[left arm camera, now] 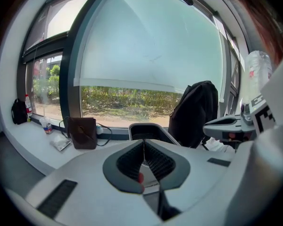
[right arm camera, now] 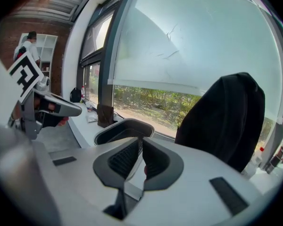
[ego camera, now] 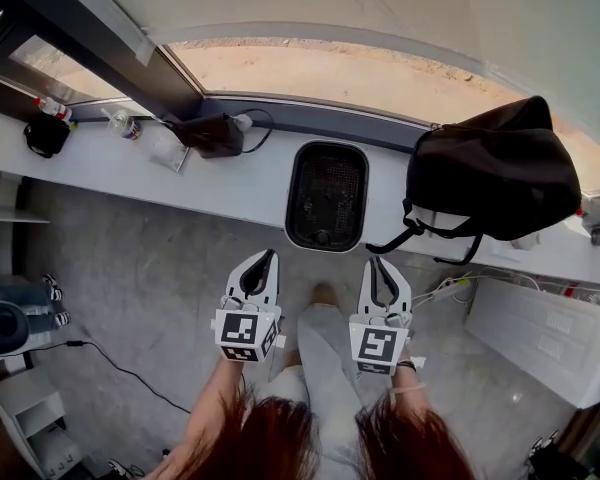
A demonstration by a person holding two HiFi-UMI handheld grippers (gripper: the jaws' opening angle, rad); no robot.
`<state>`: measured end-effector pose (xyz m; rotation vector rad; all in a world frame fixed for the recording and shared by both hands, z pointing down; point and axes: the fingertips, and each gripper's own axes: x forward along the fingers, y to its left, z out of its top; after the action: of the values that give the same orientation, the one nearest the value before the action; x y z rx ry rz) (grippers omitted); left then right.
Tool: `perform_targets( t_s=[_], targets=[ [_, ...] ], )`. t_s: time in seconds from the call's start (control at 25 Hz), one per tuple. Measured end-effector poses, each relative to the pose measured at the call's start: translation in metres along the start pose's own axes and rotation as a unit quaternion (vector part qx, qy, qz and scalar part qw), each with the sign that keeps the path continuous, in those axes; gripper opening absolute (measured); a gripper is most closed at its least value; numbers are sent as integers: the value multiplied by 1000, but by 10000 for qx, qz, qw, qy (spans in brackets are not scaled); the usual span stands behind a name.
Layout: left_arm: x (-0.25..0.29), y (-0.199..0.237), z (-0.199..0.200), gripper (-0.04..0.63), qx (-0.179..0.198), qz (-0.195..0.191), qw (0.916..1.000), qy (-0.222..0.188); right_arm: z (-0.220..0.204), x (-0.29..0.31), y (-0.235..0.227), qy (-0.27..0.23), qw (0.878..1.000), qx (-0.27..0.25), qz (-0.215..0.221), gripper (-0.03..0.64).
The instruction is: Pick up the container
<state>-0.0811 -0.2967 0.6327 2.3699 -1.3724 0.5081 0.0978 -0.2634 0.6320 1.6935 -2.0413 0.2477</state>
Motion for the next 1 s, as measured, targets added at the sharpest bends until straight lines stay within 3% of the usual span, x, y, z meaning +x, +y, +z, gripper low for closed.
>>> perform_targets(
  t_s=[1.0],
  targets=[
    [84,24,-164,18,106,-195,9978,617,-167,86,41,724,9971,85,208,26]
  ],
)
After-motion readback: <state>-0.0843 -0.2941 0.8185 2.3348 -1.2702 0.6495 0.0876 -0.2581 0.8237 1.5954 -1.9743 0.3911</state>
